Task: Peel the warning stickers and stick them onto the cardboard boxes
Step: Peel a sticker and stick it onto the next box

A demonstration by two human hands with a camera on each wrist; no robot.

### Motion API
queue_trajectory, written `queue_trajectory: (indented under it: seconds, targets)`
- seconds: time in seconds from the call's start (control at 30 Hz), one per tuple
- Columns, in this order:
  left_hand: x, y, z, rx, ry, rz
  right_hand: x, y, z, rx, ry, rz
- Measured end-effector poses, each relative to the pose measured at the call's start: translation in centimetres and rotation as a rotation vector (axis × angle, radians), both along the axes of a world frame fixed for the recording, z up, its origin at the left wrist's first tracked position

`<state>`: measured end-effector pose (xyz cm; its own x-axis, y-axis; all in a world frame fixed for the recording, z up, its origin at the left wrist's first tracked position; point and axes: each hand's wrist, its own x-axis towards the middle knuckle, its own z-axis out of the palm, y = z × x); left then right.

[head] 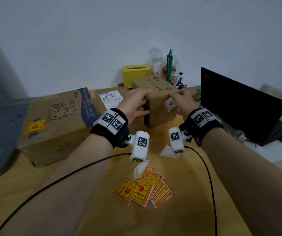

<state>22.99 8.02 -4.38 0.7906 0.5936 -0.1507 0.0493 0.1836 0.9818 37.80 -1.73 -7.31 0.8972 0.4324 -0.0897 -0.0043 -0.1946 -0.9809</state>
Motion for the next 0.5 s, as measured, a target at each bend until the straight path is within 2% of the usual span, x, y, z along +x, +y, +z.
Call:
queue_trajectory:
  seconds: [0.1, 0.23, 0.4, 0.5]
  targets:
    - [-0.2, -0.6, 0.5, -0.005, -0.041, 0.021, -0.3, -0.6, 0.1, 0.111, -0.039, -0.036]
    - [-1.9, -1.3, 2.5, 0.006, -0.156, 0.067, -3.6, -2.3, 3.0, 0.239, -0.142, -0.116]
    - [-6.3, -3.4, 6.4, 0.028, -0.211, 0.135, -7.7, -4.2, 6.6, 0.352, -0.273, -0.183]
    - [-10.0, -4.6, 7.9, 0.071, -0.192, 0.155, -10.8, -5.1, 8.3, 0.406, -0.294, -0.164]
